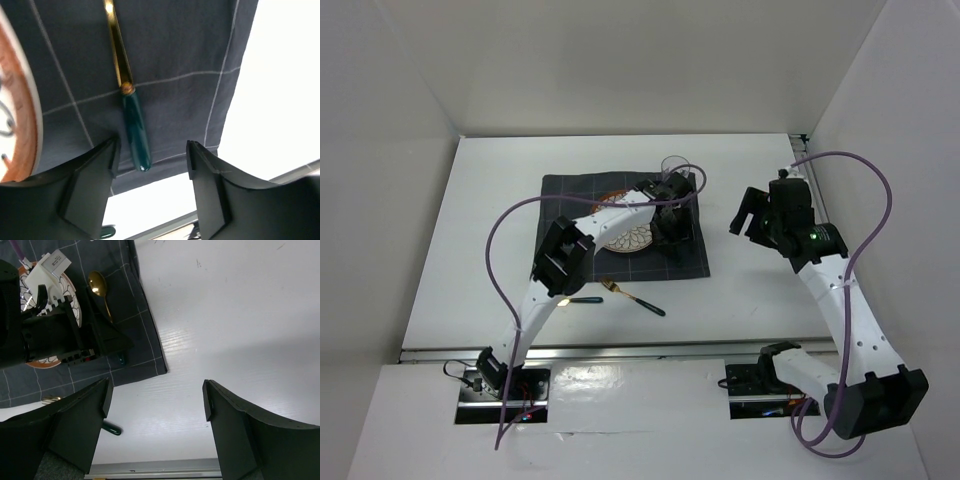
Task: Set the dinner table for one person
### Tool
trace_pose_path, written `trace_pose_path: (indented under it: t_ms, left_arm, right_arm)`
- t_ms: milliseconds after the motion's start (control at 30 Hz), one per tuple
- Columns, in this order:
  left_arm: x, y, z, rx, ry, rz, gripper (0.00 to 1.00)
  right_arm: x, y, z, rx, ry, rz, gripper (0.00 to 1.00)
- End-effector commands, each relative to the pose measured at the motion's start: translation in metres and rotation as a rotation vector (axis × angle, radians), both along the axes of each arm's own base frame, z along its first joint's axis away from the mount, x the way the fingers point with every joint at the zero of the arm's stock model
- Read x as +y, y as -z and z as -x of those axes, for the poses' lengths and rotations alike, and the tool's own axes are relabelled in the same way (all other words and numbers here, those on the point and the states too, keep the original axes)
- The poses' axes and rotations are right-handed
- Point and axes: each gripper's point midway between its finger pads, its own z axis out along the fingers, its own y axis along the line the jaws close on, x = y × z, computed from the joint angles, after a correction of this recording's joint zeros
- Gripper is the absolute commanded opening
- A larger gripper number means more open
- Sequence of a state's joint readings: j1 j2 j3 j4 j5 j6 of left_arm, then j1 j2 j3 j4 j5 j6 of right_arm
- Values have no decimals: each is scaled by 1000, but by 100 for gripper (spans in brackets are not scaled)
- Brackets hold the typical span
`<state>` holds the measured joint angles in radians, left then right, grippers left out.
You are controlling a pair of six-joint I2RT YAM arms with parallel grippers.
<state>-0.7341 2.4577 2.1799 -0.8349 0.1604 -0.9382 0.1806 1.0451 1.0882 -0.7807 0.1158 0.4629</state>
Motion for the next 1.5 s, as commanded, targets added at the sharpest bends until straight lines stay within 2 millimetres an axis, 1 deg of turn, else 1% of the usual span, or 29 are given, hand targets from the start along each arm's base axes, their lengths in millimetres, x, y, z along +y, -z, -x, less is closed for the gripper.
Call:
trace_pose_path:
  t_ms: [0, 67, 100, 200, 233, 300, 333, 367, 400, 433, 467, 500, 533, 567, 600, 633, 667, 700, 733, 767, 833, 900, 933, 967, 1100, 1200, 1233, 1333, 1467]
  left_arm:
    - [-5, -49, 5, -92, 46, 21, 74]
    - [-2, -58, 11, -108, 57, 2, 74]
    - [-2, -72, 14, -132, 58, 3, 74]
    - [1, -97, 29, -166, 94, -7, 75]
    - [1, -119, 36, -205, 115, 7, 75]
    - [17, -137, 46, -237, 103, -35, 75]
    - [29, -135, 52, -234, 95, -70, 75]
    - [44, -160, 58, -275, 78, -69, 75]
    - [63, -165, 55, -284, 36, -100, 75]
    - [101, -151, 52, -253, -27, -193, 74]
    - [125, -172, 55, -284, -68, -189, 74]
    - [144, -173, 55, -285, -115, -206, 74]
    - [172, -157, 62, -247, -144, -270, 74]
    - [200, -158, 57, -242, -209, -286, 74]
    - [217, -174, 63, -269, -246, -263, 74]
    - [233, -174, 64, -270, -289, -274, 74]
    - [257, -165, 66, -246, -341, -307, 74]
    - [268, -166, 68, -247, -368, -307, 74]
    - [281, -169, 75, -251, -394, -304, 77]
    - [297, -170, 74, -257, -427, -320, 77]
    - [313, -170, 77, -255, -470, -335, 78]
    - [333, -174, 79, -255, -502, -362, 78]
    - [340, -178, 78, -268, -525, -366, 78]
    - [349, -181, 78, -275, -540, -370, 78]
    - [362, -186, 75, -255, -582, -322, 78]
    - [370, -190, 71, -269, -597, -318, 78]
    - [371, -193, 69, -273, -606, -305, 78]
    - [377, -200, 66, -291, -606, -300, 78]
    - [387, -206, 65, -305, -630, -302, 78]
  right_arm:
    - [-4, -25, 3, -68, 3, 7, 85]
    - [-4, -29, 2, -78, 3, 5, 85]
    - [-4, -29, 2, -78, 3, 5, 85]
    - [-3, -33, 2, -87, -10, 6, 85]
    - [1, -34, 1, -94, -36, -1, 85]
    - [4, -36, 0, -102, -58, -4, 85]
    - [6, -34, 0, -101, -85, 1, 85]
    - [15, -28, 1, -92, -133, -21, 85]
    - [21, -31, -1, -124, -169, -37, 85]
    - [31, -19, 2, -114, -220, -57, 83]
    - [54, -17, 8, -123, -313, -105, 82]
    - [68, -17, 7, -150, -366, -126, 81]
    - [78, -3, 13, -125, -403, -128, 79]
    - [105, 10, 22, -83, -486, -126, 79]
    - [120, 15, 26, -70, -529, -113, 79]
    - [131, 29, 32, -32, -562, -88, 79]
    - [156, 36, 47, -8, -648, -69, 82]
    - [167, 54, 49, 45, -683, -25, 83]
    - [179, 58, 52, 60, -715, -6, 84]
    - [198, 78, 66, 113, -808, 41, 86]
    - [213, 91, 74, 147, -874, 96, 87]
    - [228, 116, 83, 187, -945, 178, 87]
    - [234, 120, 82, 183, -949, 202, 87]
    - [239, 133, 85, 200, -979, 238, 87]
    - [253, 150, 74, 194, -998, 254, 81]
    - [254, 172, 72, 228, -1016, 288, 72]
    - [255, 176, 72, 232, -1016, 290, 67]
    - [252, 193, 80, 273, -1032, 303, 61]
    - [251, 199, 87, 282, -1084, 297, 42]
